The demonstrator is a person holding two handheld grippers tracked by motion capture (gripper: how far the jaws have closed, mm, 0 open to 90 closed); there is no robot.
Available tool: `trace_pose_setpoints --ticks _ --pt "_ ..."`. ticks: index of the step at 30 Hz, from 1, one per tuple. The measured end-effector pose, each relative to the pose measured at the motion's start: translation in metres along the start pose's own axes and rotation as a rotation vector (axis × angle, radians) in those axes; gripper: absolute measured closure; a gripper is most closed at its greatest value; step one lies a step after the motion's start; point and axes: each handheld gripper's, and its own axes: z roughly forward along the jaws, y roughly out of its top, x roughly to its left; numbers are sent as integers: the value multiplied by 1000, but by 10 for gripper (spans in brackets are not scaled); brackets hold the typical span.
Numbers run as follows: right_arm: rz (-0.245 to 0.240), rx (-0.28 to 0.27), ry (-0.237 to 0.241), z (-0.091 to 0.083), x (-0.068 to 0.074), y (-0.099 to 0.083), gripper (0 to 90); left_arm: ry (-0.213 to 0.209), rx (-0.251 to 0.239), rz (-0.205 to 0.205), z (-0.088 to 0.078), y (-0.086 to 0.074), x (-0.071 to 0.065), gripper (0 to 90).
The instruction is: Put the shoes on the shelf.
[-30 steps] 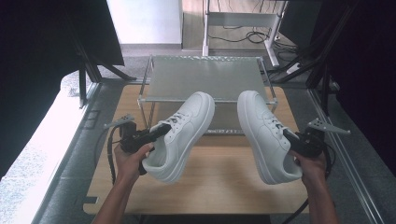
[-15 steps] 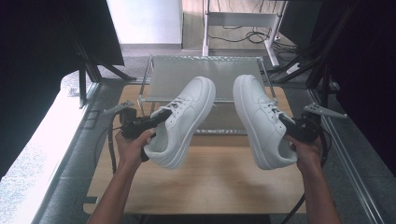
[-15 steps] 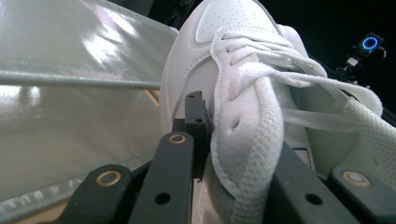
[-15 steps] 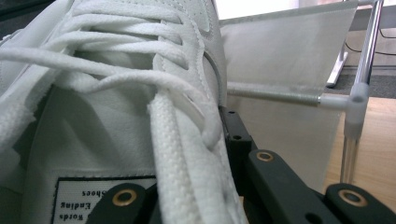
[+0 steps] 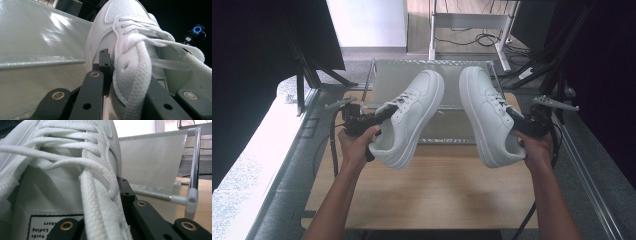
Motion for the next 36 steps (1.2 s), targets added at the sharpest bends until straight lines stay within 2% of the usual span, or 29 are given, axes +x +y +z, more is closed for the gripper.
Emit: trace_pose_setpoints --ticks 10,19,29,36 --pt "13 -7 -14 15 3 25 886 21 -18 -1 9 22 4 830" --pt "26 -2 -45 26 2 40 886 41 -29 -14 16 38 10 830" --pt "35 14 -92 43 -4 57 886 93 -18 -17 26 57 19 830" --pt "42 25 -121 58 -5 68 886 118 -9 -9 37 69 20 829"
